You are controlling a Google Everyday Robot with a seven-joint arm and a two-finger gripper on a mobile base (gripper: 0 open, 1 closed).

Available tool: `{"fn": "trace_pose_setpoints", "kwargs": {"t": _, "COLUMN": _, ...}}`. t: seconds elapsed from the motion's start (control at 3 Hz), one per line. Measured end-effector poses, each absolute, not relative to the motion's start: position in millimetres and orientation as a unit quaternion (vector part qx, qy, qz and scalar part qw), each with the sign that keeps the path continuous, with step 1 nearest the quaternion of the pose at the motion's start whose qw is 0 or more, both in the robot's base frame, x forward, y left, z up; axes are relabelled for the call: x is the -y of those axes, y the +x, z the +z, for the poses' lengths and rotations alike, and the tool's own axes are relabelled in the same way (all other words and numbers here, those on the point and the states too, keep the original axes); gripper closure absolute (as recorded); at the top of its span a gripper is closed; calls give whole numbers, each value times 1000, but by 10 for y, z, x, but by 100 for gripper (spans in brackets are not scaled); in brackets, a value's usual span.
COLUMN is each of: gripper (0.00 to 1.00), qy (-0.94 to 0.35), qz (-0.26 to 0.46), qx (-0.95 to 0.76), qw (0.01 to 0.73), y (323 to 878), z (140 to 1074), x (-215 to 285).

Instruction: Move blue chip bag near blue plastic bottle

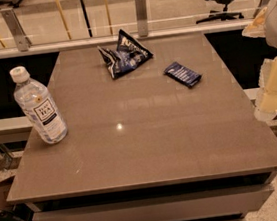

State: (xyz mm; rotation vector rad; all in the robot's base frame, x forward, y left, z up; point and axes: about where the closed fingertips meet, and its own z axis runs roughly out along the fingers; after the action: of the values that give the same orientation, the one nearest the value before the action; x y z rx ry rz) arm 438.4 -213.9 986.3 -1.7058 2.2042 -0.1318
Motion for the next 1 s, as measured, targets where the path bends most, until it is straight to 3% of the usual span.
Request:
{"fn": "trace_pose_setpoints", "kwargs": {"t": 0.67, "gripper": 0, "qy": -605, "qz": -67, "qx": -773, "qw": 179, "y": 4428, "z": 9909, "x": 2143}}
{"fn": "trace_pose_setpoints", "kwargs": {"t": 1.0, "gripper": 0, "qy": -618, "qz": -126, "qx": -754, "qw": 185, "y": 4559, "z": 9987, "x": 2146}}
